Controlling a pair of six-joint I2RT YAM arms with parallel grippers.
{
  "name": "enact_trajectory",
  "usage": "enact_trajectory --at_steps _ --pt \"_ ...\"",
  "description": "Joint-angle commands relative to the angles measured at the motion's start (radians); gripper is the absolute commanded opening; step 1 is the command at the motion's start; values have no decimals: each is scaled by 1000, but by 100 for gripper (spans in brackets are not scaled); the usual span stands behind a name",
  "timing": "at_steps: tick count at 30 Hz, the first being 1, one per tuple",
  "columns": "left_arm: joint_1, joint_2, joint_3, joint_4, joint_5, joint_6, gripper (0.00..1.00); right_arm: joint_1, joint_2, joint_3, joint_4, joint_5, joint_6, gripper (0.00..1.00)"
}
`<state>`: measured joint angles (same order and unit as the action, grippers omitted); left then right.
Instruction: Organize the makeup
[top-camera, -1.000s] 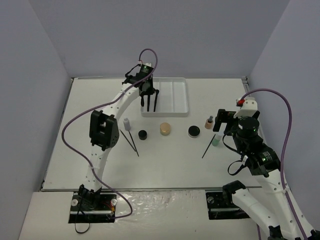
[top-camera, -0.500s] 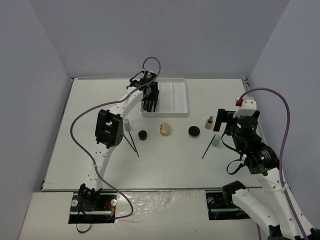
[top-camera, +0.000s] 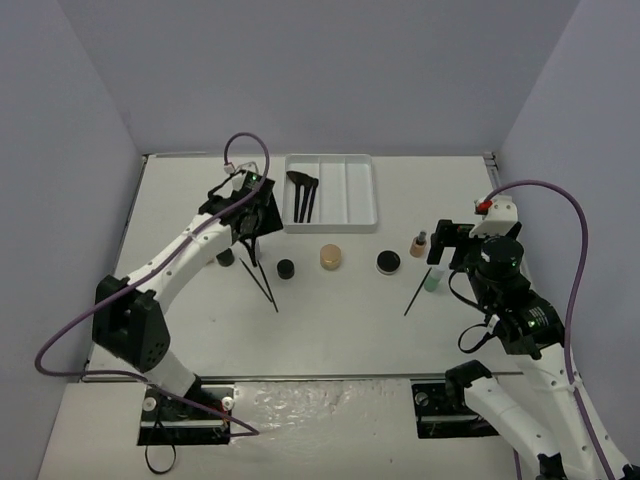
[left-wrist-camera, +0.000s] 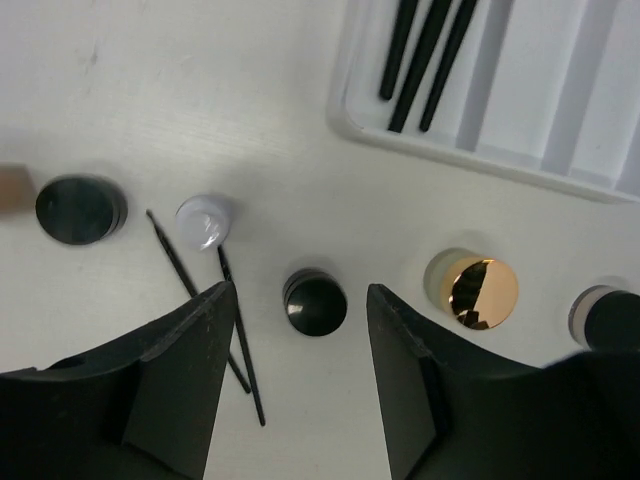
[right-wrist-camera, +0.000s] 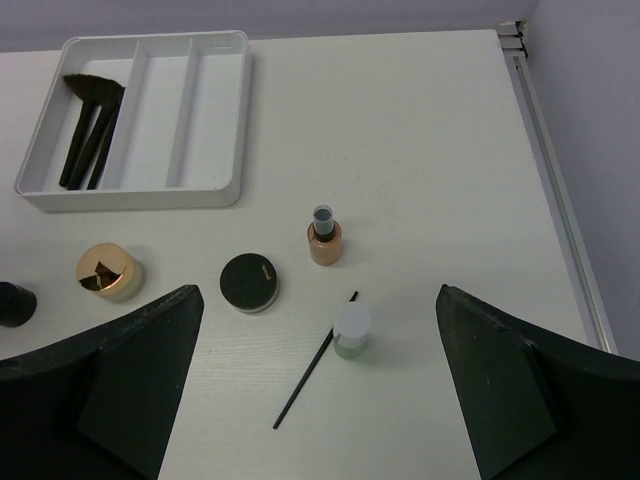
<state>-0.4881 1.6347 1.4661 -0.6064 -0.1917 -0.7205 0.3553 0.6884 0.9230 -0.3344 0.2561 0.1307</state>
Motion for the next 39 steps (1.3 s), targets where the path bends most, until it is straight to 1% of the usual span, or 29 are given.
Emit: enact_trajectory --at_steps 1,2,5,10,17,21,30,36,39 --pt "1 -164 -246 -13 -61 -187 51 7 -8 12 62 -74 18 100" --pt "-1 -184 -294 -8 -67 -214 51 7 -9 8 64 -86 23 100" --pt "-3 -219 -366 14 -93 -259 50 7 -11 -1 68 -115 32 100" --pt "0 -193 -434 78 -120 -314 45 7 -29 -13 69 -135 28 100" --pt "10 -78 -437 161 -129 -362 41 7 -69 -27 66 -134 26 100" --pt "19 -18 -423 172 -135 -375 35 7 -88 -27 60 -135 26 100" --pt "41 -3 -491 222 -136 -404 31 8 -95 -34 53 -112 20 100" --pt "51 33 -518 238 -116 -410 30 8 -90 -40 54 -101 19 100" --pt "51 55 -509 225 -112 -402 27 7 -89 -42 54 -98 18 100"
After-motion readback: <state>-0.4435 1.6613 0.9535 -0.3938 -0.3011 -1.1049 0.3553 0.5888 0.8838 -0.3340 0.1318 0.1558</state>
